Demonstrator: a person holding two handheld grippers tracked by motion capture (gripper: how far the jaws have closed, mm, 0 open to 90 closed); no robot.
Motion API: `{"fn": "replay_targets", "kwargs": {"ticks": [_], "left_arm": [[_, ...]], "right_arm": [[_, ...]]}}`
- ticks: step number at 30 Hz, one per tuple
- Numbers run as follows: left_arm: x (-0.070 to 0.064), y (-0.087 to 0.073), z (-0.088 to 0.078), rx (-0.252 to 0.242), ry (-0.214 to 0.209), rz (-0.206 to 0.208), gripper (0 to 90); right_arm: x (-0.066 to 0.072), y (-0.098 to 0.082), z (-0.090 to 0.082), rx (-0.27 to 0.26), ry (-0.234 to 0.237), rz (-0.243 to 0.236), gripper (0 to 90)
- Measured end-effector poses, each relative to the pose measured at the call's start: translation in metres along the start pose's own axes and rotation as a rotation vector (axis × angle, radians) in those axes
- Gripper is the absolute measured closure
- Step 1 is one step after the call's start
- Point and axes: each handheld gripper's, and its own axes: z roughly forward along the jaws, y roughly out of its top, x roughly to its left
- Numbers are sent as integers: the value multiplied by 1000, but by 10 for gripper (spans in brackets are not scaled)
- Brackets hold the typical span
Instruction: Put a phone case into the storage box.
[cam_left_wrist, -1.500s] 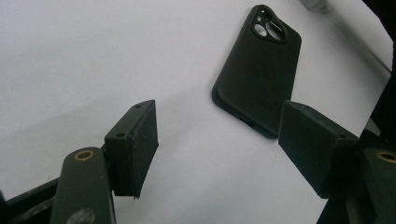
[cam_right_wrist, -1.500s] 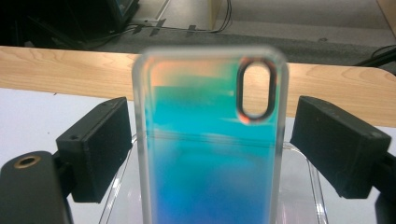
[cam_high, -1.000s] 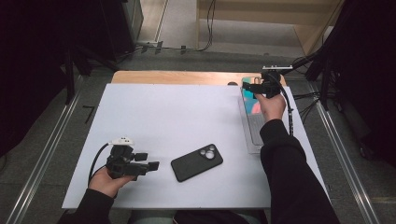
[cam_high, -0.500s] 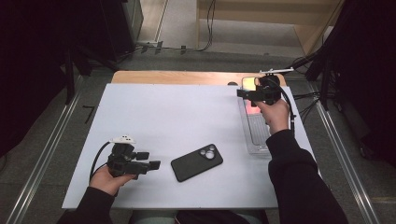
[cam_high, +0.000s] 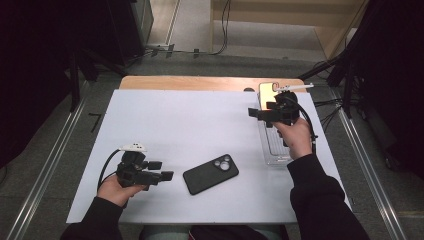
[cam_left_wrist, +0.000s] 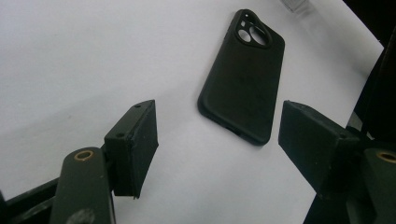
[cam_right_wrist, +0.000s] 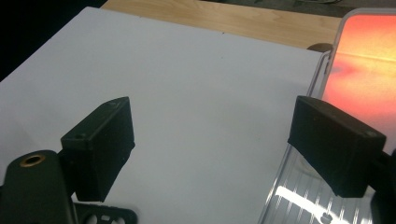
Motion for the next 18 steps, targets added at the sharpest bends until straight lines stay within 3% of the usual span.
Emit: {"fn": "replay_targets", "kwargs": {"ticks": [9, 13, 18], "left_arm": [[-2, 5, 2, 1, -17, 28, 288], [-2, 6, 4, -1, -20, 39, 288], [0, 8, 3, -5, -26, 43, 288]], "right_arm": [[13, -15, -3, 45, 57, -50, 135], [16, -20, -8, 46, 111, -71, 171], [25, -28, -15, 50, 144, -97, 188]]}}
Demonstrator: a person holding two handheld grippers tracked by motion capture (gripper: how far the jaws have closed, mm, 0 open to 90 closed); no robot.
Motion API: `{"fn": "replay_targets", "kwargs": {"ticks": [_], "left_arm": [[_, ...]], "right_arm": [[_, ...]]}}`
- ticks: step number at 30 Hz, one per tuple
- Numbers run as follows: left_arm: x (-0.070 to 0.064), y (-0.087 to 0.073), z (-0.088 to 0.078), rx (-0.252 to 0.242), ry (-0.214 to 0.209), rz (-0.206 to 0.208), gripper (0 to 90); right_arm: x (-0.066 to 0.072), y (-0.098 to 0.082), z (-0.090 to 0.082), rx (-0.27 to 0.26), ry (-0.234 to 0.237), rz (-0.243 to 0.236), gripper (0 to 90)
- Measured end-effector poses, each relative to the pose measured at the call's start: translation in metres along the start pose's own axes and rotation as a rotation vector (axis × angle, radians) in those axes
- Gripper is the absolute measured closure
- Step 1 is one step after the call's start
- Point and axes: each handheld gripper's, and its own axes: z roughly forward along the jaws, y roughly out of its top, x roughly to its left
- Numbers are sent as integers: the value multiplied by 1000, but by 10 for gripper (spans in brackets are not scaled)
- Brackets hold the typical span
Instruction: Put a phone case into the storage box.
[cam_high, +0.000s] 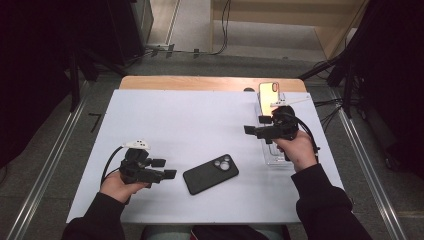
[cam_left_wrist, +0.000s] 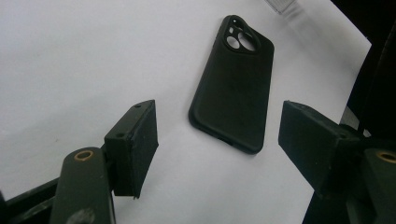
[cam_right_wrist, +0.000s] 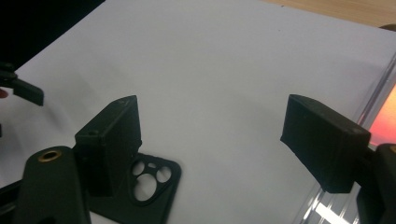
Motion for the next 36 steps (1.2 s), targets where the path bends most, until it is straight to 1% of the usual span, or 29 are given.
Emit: {"fn": "replay_targets", "kwargs": {"ticks": [5, 11, 14, 18, 23, 27, 32, 33, 36], "left_arm": [[1, 1, -1, -7, 1, -1, 288], [0, 1, 0, -3, 0, 5, 288], [0, 1, 0, -4, -1, 5, 288], [0, 1, 0, -6, -6, 8, 288], [-2, 1, 0, -9, -10, 17, 288], [-2, 1, 1, -3, -12, 25, 288], [-4, 1, 1, -7, -17, 29, 288], [-5, 1, 1, -7, -17, 30, 288], [-5, 1, 2, -2, -18, 36, 288]], "right_arm": [[9, -8, -3, 15, 35, 1, 205], [20, -22, 0, 45, 59, -55, 205], [25, -29, 0, 57, 89, -52, 207], [30, -39, 0, 78, 97, -63, 208], [33, -54, -5, 90, 102, -78, 207], [35, -64, -9, 99, 113, -74, 207], [36, -77, -14, 101, 143, -110, 206], [35, -79, -15, 103, 143, -114, 206], [34, -88, -16, 132, 150, -104, 206]]}}
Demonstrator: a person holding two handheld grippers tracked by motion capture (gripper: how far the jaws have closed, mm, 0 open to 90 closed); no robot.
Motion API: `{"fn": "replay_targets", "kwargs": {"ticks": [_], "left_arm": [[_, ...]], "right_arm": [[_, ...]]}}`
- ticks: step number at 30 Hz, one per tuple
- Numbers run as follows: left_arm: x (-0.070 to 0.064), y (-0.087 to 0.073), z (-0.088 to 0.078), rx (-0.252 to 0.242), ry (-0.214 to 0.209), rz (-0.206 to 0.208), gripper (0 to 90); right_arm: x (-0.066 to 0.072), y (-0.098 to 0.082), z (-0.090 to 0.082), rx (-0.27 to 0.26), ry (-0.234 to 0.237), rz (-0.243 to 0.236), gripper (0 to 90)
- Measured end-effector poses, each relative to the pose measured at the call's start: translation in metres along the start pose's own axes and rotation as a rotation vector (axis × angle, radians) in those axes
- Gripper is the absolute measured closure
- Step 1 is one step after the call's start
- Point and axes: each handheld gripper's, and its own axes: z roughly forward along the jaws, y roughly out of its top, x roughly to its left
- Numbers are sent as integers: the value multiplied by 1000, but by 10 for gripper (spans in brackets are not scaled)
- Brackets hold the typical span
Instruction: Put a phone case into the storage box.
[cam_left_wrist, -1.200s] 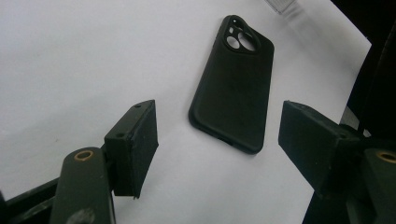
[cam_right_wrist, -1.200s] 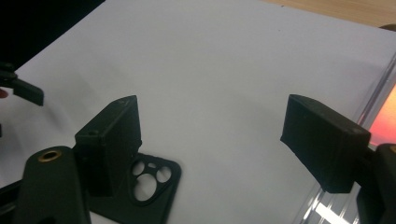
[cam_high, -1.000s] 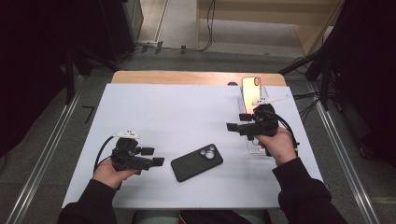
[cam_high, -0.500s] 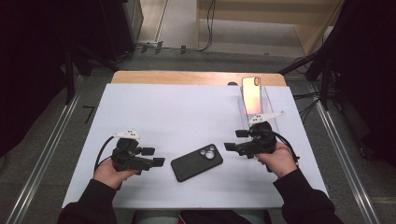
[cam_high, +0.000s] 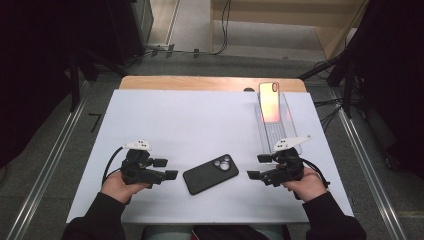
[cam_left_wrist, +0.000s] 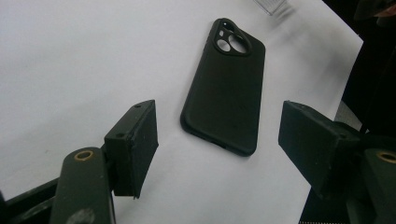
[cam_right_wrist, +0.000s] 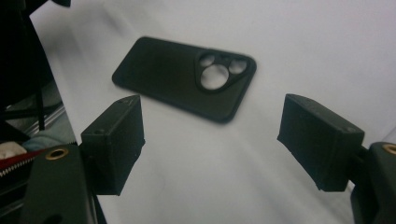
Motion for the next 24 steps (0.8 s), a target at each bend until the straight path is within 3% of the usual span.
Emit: {"fn": "replay_targets", "kwargs": {"ticks": [8, 14, 24], "left_arm": [[-2, -2, 0, -2, 4, 10, 288], [-2, -1, 0, -6, 3, 9, 288], [-4, 1, 0, -27, -7, 22, 288]], "right_arm": [[-2, -19, 1, 42, 14, -2, 205], [-1, -20, 3, 60, 12, -1, 204], [-6, -19, 3, 48, 11, 6, 204]]}}
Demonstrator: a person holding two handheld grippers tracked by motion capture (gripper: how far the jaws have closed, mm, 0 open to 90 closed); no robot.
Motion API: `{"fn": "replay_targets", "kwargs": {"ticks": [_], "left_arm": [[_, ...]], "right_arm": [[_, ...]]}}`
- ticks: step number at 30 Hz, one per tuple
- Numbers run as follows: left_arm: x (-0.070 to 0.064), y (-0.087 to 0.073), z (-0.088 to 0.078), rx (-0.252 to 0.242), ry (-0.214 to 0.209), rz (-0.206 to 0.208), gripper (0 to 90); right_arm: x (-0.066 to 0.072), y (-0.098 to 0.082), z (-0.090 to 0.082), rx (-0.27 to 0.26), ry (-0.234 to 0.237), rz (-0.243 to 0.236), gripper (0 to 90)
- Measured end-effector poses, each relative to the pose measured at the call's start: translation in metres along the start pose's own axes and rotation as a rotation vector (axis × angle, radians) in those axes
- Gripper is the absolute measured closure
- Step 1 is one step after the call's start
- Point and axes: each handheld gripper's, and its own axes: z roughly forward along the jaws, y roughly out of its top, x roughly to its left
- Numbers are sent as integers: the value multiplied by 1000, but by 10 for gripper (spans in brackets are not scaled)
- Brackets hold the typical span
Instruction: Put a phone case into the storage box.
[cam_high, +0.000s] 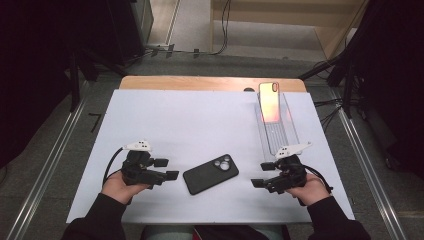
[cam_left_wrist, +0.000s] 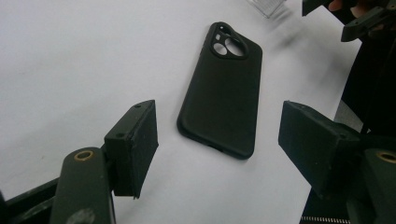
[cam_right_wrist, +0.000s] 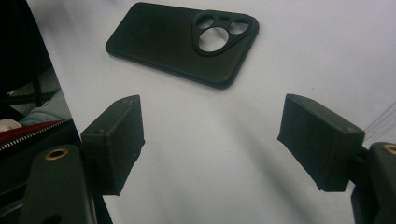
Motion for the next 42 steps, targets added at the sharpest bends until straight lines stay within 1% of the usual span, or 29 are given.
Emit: {"fn": "replay_targets", "kwargs": {"ticks": [1, 4, 5, 6, 7, 8, 9, 10, 11, 12, 13, 15, 17, 20, 22, 24, 26, 31, 36, 38, 41, 42], "left_arm": [[-1, 1, 0, -1, 1, 3, 288], [-4, 4, 0, -13, -13, 46, 287], [-5, 5, 0, -18, -24, 67, 282], [-6, 6, 1, -18, -34, 78, 247], [-7, 8, 2, -24, -47, 83, 233], [-8, 9, 4, -29, -64, 99, 202], [-8, 10, 6, -32, -86, 104, 151], [-8, 12, 8, -19, -102, 106, 105], [-9, 14, 10, -4, -125, 97, 65], [-10, 15, 12, 4, -134, 95, 11], [-11, 17, 14, 6, -142, 103, 2], [-13, 20, 17, -1, -139, 123, 2], [-15, 23, 19, -5, -135, 134, 6], [-18, 27, 23, 5, -131, 149, 33], [-19, 30, 26, 5, -144, 143, 47], [-22, 32, 28, 5, -138, 158, 51], [-23, 35, 31, 17, -133, 175, 52], [-25, 44, 41, 29, -140, 181, 63], [-28, 52, 51, 31, -146, 188, 64], [-30, 55, 57, 34, -138, 199, 64], [-32, 58, 64, 34, -134, 206, 64], [-32, 59, 67, 35, -141, 204, 64]], "right_arm": [[0, 0, 0, 2, -1, -1, 204], [0, 0, 0, 7, -3, 1, 204], [0, 0, 0, 7, -3, 1, 204], [0, 0, 0, 7, -1, 3, 204], [0, 0, 0, 6, 0, 6, 204], [-1, -1, 1, 6, 1, 4, 203], [-1, -1, 1, 9, -1, 5, 203], [-1, -1, 1, 10, 0, 5, 203], [-1, -1, 2, 10, 1, 6, 203], [-1, -1, 2, 10, 1, 6, 203], [-1, -1, 2, 10, 1, 5, 203], [-1, -1, 2, 8, 0, 7, 202], [-1, -1, 1, 5, -3, 5, 202], [-2, -1, 0, 0, -6, 9, 202], [-2, -2, 0, -1, -6, 12, 202], [-2, -2, 0, -4, -3, 9, 201], [-2, -1, 0, -5, 4, 9, 199], [-1, -1, 0, 0, 4, 8, 199], [-1, -1, 1, 1, 4, 8, 199], [-1, -1, 1, 7, 2, 4, 199], [-1, -2, 1, 1, -5, 6, 199], [-1, -2, 0, -1, -9, 5, 199]]}}
